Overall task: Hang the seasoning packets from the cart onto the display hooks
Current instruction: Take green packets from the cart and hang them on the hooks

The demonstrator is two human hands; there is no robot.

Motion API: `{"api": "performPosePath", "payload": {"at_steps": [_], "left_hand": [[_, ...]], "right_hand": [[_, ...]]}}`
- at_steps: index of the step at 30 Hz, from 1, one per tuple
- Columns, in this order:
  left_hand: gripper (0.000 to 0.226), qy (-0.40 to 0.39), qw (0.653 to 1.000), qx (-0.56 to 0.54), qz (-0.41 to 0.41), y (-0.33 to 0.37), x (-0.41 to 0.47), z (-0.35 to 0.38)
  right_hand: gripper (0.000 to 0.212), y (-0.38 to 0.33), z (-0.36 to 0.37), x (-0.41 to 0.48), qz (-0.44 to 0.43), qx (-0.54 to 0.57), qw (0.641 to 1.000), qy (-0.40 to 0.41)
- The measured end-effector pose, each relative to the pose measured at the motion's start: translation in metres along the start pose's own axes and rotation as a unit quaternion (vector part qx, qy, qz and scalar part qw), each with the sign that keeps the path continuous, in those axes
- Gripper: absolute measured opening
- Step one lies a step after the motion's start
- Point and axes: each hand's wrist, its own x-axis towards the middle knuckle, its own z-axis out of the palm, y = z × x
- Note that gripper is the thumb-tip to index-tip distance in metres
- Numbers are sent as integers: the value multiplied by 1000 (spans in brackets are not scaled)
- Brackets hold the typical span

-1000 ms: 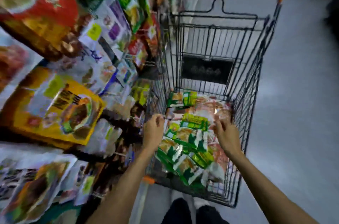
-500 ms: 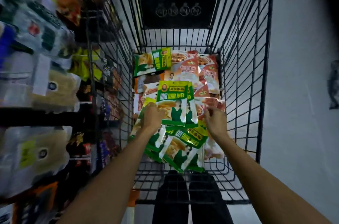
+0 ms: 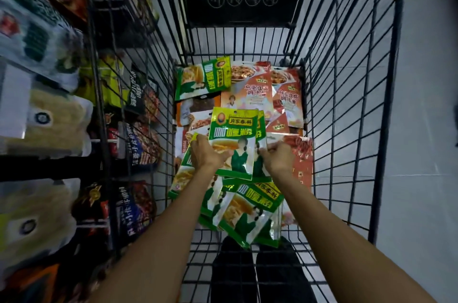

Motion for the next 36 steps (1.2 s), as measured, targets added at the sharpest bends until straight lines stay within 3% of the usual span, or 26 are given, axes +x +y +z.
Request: {"api": "performPosePath", "payload": {"at_steps": [3,6,8,12,14,17,21,23,26,27,33,36], "left_hand": [[74,-5,998,-63,-31,-3,3,-5],[90,-22,990,-125,-64,-10,5,-12],[97,-36,982,-168,-73,-13,5,-18],[58,-67,971,-221,-65,-15,2,-26],[52,-78,969,-228,-58,-14,1,-29],[51,-90,963,-250,-54,-11,-3,-32],[28,-60,957,-278,-51,-8,-17,-43],[23,-37,956,-288,-33,-2,-28,-55],[44,2,958,-288,-15,13,-52,-84],[42,13,959,-284,-2,18,-62,-96],[20,119,940,-296,119,40,-145,-184],[21,193,918,-302,169,51,-202,-230]], "right_hand": [[23,6,-3,-1,31,70,997,-13],[11,13,-12,-5,34,122,992,-20],[17,19,-19,-6,51,184,981,-24],[16,22,-24,-9,73,248,965,-39],[13,20,-22,-10,82,244,966,-38],[28,15,-22,-12,108,273,954,-56],[33,3,-33,-22,108,308,942,-75],[22,-6,-44,-30,83,307,945,-79],[7,-28,-65,-47,33,301,948,-93],[6,-37,-72,-54,14,294,951,-98],[20,-105,-122,-106,-117,229,953,-162],[22,-143,-145,-138,-190,209,939,-198]]}}
